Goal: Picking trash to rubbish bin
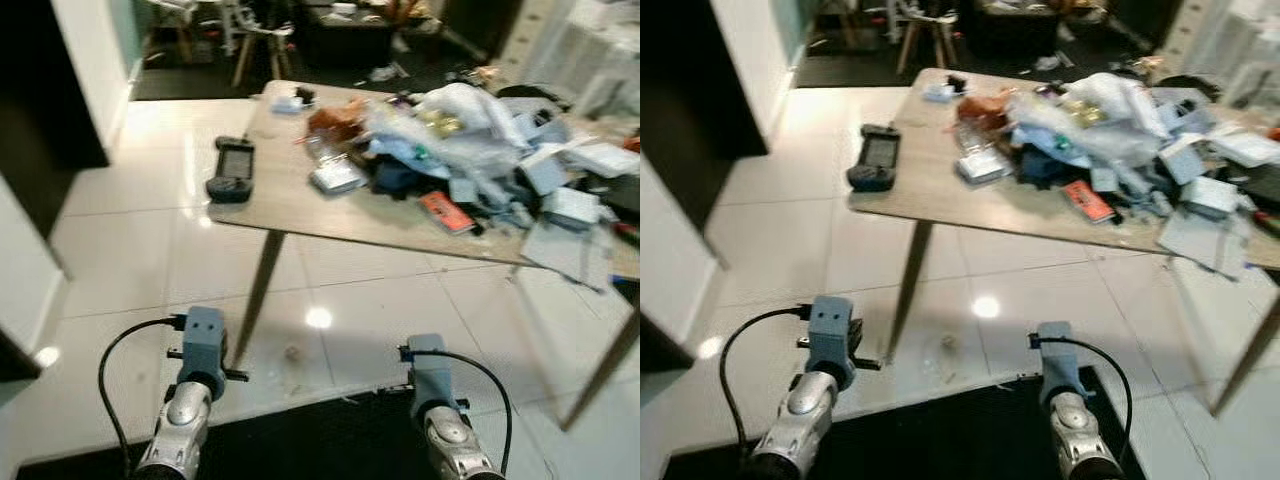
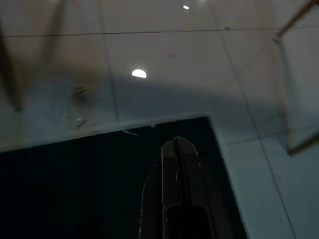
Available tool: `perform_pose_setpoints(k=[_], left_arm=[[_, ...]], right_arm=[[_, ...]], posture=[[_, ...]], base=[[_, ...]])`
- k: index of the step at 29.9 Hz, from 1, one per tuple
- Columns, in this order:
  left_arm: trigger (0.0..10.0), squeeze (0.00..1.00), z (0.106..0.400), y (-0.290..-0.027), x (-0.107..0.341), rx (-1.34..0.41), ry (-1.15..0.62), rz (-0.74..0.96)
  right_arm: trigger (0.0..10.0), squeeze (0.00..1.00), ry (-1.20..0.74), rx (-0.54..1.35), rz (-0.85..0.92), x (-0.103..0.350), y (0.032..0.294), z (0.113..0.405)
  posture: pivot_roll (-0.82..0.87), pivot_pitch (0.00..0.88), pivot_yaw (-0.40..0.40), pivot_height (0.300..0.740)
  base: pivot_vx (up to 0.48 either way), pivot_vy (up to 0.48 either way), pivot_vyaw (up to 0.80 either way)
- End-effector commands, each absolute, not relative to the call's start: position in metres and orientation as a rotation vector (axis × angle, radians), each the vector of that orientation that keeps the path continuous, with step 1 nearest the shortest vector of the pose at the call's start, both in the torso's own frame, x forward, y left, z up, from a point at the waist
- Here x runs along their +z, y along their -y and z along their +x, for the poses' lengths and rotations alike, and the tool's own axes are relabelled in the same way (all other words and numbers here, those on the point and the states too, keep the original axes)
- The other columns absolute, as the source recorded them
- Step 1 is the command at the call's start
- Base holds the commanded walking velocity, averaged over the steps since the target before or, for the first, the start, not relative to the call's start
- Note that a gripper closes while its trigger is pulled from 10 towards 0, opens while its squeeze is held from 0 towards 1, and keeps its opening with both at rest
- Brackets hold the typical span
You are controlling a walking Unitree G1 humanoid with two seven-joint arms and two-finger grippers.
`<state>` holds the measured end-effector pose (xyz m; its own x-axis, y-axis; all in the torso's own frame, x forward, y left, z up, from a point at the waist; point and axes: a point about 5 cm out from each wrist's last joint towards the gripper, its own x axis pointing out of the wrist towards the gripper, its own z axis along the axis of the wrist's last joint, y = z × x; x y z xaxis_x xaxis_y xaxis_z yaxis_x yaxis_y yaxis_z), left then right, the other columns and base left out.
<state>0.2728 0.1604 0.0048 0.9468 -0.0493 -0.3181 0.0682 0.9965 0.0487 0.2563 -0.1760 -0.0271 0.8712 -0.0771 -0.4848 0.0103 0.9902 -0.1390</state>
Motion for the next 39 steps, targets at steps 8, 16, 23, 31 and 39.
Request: perform_pose_setpoints(k=[8,16,23,31,39], left_arm=[[10.0,0.00,0.272,-0.159,0.004,-0.057,-0.322,0.049],[10.0,0.00,0.273,-0.157,0.005,-0.066,-0.317,0.024],[10.0,0.00,0.272,-0.155,0.005,-0.066,-0.313,-0.001],[10.0,0.00,0.267,-0.156,0.000,-0.065,-0.329,0.013],[10.0,0.00,0.260,-0.164,-0.009,-0.025,-0.359,0.037]], right_arm=[[10.0,0.00,-0.529,-0.062,-0.131,-0.026,0.180,0.258],[10.0,0.00,-0.557,-0.048,-0.153,-0.030,0.180,0.255],[10.0,0.00,-0.570,-0.041,-0.184,-0.032,0.183,0.252],[10.0,0.00,-0.629,-0.020,-0.196,-0.041,0.187,0.242],[10.0,0.00,-0.599,0.078,-0.289,-0.042,0.182,0.239]], posture=[[-0.02,0.013,-0.053,0.740],[-0.02,0.017,-0.055,0.740],[-0.03,0.013,-0.057,0.740],[-0.03,0.003,-0.061,0.740],[-0.03,0.000,-0.068,0.740]], base=[[0.000,0.000,-0.68],[0.000,0.000,0.00],[0.230,0.000,0.00],[0.359,0.000,0.00],[0.178,0.000,0.00]])
